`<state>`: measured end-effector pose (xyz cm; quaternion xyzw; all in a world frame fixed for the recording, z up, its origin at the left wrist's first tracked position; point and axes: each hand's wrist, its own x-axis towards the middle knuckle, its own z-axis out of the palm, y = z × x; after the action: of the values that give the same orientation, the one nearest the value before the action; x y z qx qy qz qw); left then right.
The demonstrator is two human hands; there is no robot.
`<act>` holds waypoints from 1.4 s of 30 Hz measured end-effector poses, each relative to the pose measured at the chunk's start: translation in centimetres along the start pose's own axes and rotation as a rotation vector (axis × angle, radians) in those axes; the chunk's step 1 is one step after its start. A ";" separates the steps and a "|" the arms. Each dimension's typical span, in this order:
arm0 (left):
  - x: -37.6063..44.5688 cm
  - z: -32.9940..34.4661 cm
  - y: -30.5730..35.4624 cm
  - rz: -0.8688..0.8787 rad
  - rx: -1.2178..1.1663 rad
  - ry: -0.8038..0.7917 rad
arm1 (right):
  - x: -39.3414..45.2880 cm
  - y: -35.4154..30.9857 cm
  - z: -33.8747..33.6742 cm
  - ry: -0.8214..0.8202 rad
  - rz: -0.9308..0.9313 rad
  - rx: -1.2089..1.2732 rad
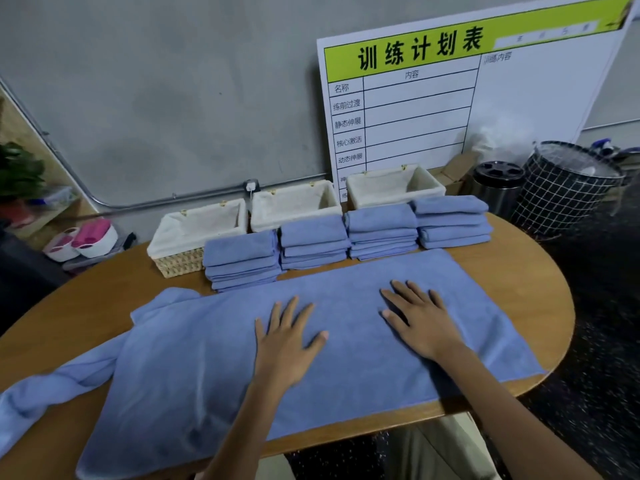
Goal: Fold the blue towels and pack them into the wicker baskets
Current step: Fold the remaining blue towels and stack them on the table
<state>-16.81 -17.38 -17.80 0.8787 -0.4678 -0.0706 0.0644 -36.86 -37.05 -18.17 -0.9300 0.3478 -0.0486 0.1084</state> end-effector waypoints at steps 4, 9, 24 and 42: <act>0.0 0.1 -0.2 0.009 0.004 -0.002 | -1.1 2.3 -0.3 0.034 0.033 -0.002; 0.1 0.1 0.0 0.008 0.006 -0.008 | -2.2 6.3 -0.6 0.176 0.083 0.065; 4.5 -2.4 -6.8 -0.008 -0.101 0.417 | 3.0 2.8 -2.0 0.445 -0.105 0.005; 7.2 -2.0 -13.3 -0.007 0.101 0.489 | 11.0 0.9 0.5 0.340 -0.161 0.094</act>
<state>-1.67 -15.94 -18.64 0.8734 -0.4380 0.1673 0.1316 -29.07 -44.89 -18.73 -0.9272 0.2828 -0.2296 0.0870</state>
